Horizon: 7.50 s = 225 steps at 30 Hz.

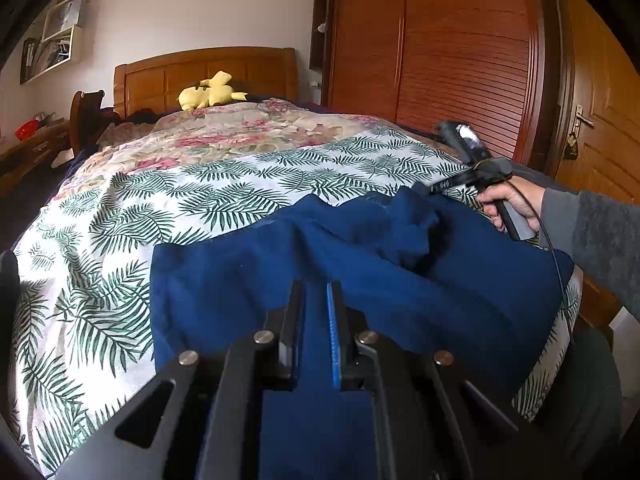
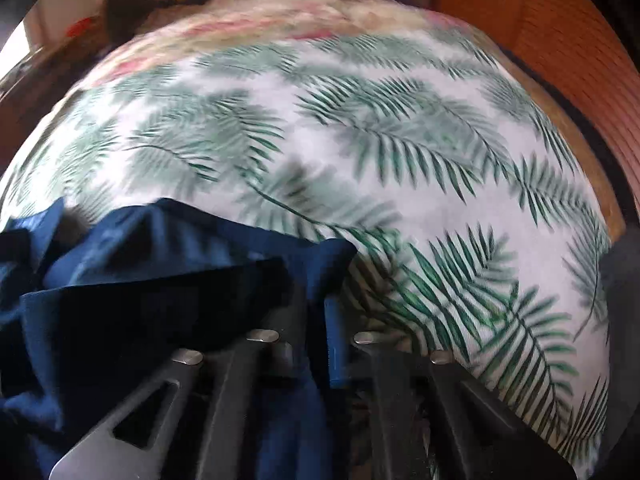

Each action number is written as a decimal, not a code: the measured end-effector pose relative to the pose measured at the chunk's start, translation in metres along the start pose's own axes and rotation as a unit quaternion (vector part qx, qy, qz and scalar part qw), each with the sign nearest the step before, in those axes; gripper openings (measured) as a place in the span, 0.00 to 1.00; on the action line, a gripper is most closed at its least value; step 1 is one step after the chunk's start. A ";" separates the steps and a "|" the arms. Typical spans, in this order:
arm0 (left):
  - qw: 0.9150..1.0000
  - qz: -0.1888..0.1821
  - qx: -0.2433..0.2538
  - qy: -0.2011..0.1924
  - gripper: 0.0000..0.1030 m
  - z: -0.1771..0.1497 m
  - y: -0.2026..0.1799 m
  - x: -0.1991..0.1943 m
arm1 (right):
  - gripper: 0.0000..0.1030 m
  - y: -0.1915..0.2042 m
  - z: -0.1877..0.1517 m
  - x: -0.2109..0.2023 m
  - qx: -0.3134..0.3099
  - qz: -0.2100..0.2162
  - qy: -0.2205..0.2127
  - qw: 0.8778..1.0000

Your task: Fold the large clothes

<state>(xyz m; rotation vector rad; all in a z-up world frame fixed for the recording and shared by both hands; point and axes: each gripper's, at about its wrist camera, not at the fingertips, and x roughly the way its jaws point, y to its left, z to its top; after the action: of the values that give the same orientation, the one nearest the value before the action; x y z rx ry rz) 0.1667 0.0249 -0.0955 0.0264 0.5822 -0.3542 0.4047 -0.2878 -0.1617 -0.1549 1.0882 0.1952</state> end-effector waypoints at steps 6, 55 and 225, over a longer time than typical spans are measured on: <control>1.000 -0.001 -0.002 0.000 0.07 0.000 0.001 -0.001 | 0.01 -0.002 0.010 -0.064 0.012 -0.024 -0.154 0.988; 1.000 0.001 -0.003 -0.003 0.07 0.002 0.003 -0.010 | 0.04 0.204 -0.014 -0.005 -0.207 0.106 0.054 0.971; 0.987 0.128 -0.039 0.089 0.15 -0.022 -0.022 -0.065 | 0.48 0.220 -0.152 -0.129 -0.166 0.217 -0.124 0.954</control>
<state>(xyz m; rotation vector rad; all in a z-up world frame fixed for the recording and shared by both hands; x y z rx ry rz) 0.0970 0.0275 -0.0769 0.0576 0.7600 -0.0780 0.1640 -0.1179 -0.1227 -0.1839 0.8209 0.7759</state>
